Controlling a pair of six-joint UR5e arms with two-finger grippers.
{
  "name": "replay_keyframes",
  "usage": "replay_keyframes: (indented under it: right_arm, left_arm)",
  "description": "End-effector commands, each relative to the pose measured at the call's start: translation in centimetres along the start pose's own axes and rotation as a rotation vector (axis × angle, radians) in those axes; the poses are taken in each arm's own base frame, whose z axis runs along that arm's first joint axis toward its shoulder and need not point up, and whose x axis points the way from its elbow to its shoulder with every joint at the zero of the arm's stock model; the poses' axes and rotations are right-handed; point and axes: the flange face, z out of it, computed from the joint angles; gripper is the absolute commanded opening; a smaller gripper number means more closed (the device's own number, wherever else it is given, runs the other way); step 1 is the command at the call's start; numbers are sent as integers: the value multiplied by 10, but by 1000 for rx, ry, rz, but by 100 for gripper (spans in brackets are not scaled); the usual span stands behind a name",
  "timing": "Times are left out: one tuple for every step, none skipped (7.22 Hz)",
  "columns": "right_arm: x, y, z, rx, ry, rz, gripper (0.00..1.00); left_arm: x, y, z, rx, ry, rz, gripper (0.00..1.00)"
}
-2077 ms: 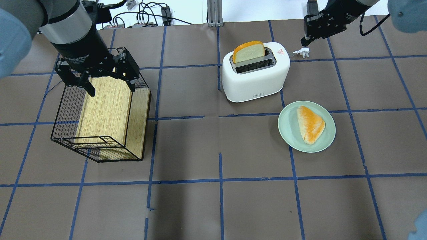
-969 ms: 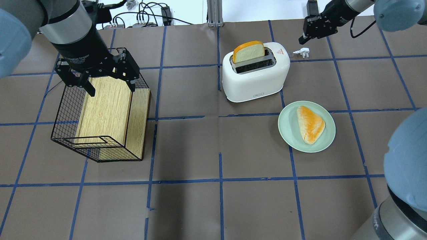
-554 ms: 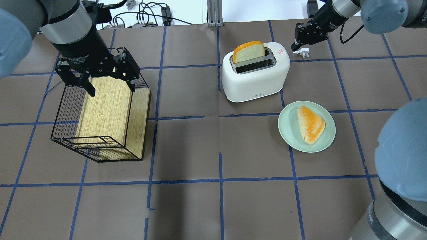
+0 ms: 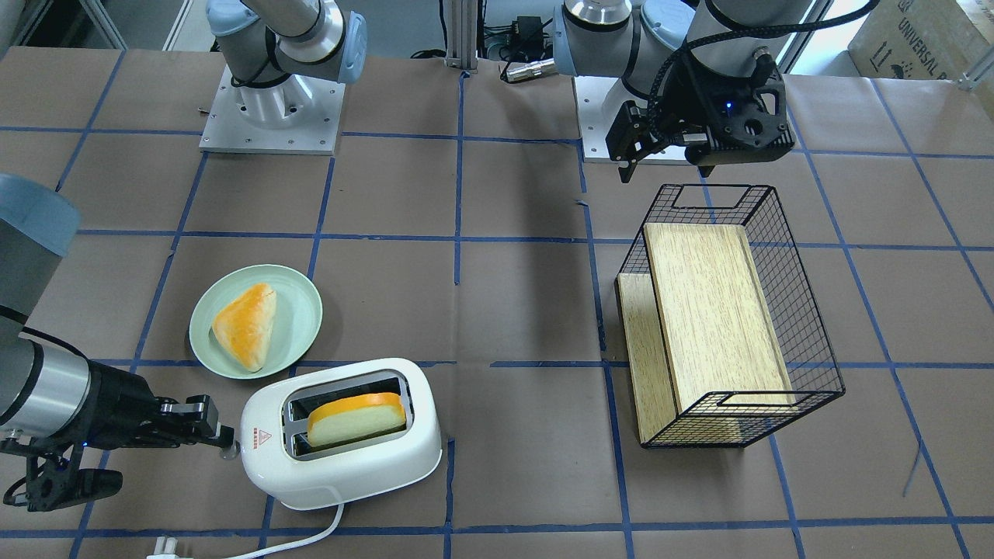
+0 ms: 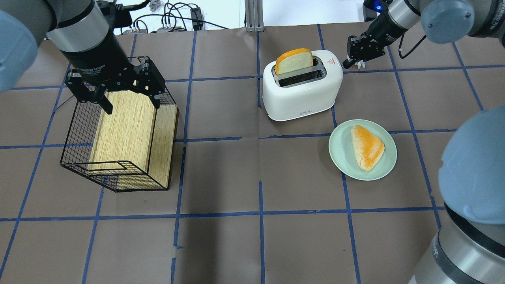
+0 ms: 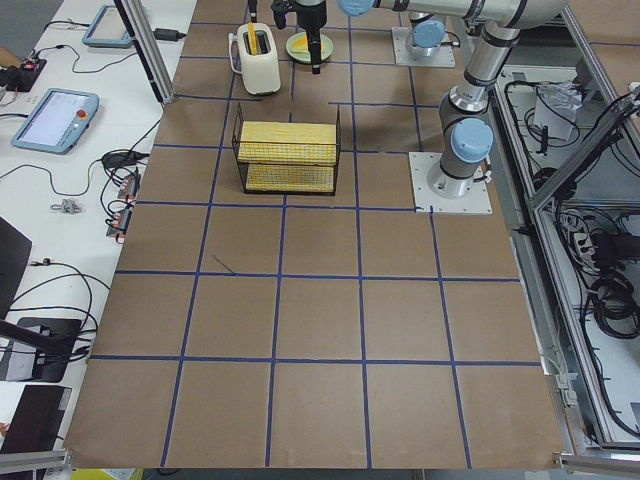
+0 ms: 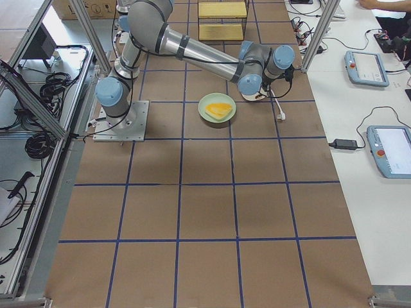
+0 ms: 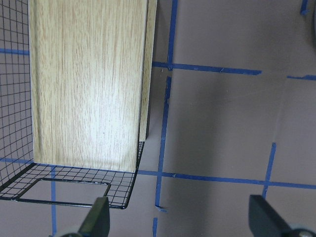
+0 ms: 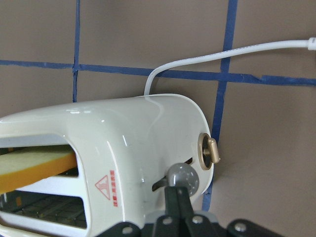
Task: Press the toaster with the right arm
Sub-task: 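Press the toaster lever down with the right gripper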
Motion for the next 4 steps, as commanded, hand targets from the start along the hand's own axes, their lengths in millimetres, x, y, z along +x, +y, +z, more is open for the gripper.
replay_keyframes:
  right_arm:
    - [3,0,2,-2,0,2,3]
    - [8,-2,10,-14,-5,6,3]
    - [14,-3,20,-25,-10,11,3]
    - [14,-4,21,-25,-10,11,3]
  left_arm:
    - [0,0,0,2,0,0,100]
    - [0,0,0,2,0,0,100]
    - [0,0,0,0,0,0,100]
    - [0,0,0,0,0,0,100]
